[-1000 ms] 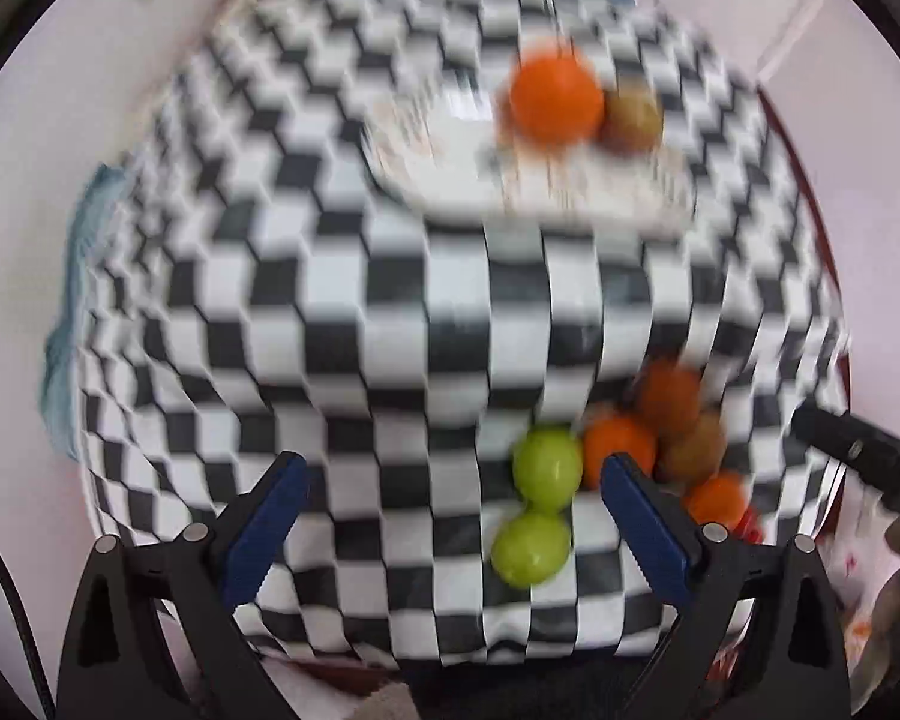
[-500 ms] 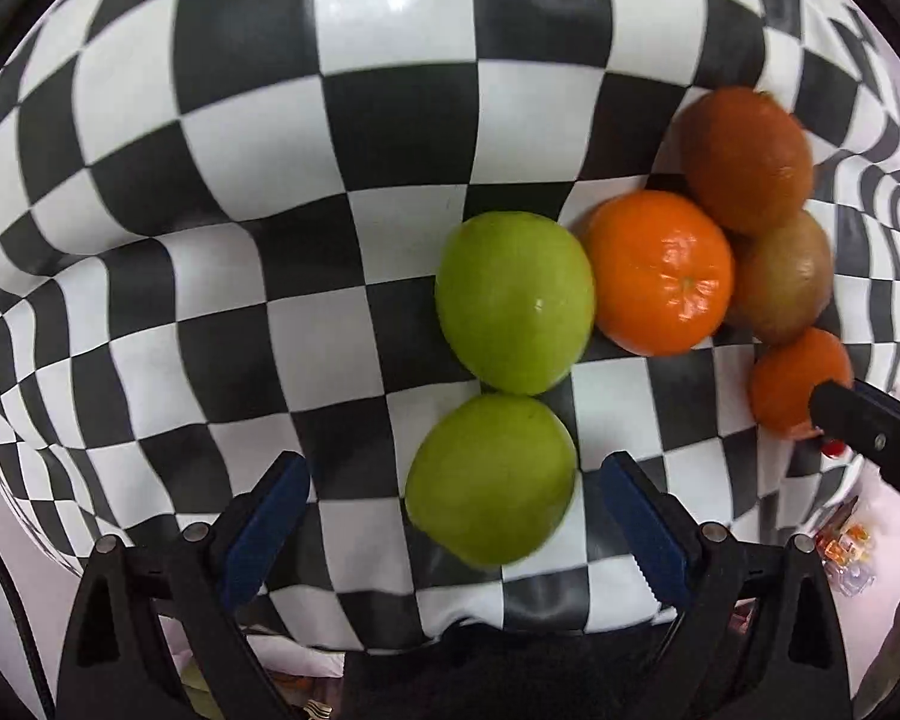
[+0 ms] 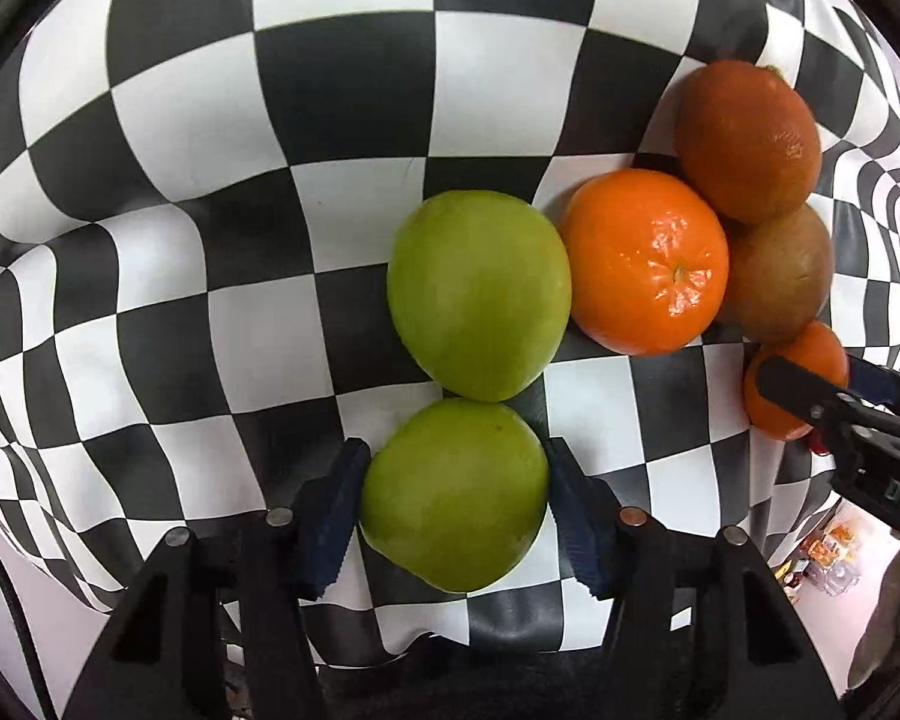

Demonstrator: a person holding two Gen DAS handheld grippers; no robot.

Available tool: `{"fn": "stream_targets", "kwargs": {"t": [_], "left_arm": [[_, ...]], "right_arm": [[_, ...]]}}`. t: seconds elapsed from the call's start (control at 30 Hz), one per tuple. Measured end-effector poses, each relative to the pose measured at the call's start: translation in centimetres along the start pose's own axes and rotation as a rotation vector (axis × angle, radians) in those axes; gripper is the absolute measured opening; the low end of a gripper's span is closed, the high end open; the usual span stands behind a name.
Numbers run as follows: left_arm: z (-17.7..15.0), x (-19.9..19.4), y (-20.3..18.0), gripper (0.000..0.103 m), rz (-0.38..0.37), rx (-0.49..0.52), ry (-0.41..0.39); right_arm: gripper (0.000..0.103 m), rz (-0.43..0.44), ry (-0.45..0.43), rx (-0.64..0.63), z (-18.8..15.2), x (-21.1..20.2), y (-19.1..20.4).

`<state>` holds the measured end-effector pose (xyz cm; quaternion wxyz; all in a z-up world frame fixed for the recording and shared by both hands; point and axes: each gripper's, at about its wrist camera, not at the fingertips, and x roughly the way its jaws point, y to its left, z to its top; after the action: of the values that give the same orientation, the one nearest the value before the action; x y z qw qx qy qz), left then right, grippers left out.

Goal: Organize fruits
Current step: 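Grasp a green apple with the left gripper while the right gripper grasps a tangerine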

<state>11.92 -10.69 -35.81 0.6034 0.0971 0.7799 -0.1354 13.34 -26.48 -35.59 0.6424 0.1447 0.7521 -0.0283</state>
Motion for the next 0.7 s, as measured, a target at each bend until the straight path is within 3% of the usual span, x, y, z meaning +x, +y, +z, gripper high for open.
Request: {"fn": "stream_targets", "kwargs": {"t": [0.2, 0.4, 0.57, 0.7], "left_arm": [[-0.6, -2.1, 0.2, 0.056, 0.018, -0.008, -0.052], [-1.9, -4.7, 0.4, 0.056, 0.002, -0.006, -0.095], [-2.1, -8.5, 0.8, 0.056, -0.059, -0.013, -0.138], [-0.5, -12.4, 1.7, 0.056, -0.119, -0.042, -0.186]], "right_arm": [[0.067, -0.008, -0.020, -0.037, -0.3, -0.6, 0.6], [0.066, 0.073, -0.049, -0.033, -1.0, -3.2, 1.0], [0.066, 0.175, -0.092, -0.024, -0.6, -6.7, 1.0], [0.066, 0.246, -0.154, -0.033, 1.0, -10.2, 2.0]]}}
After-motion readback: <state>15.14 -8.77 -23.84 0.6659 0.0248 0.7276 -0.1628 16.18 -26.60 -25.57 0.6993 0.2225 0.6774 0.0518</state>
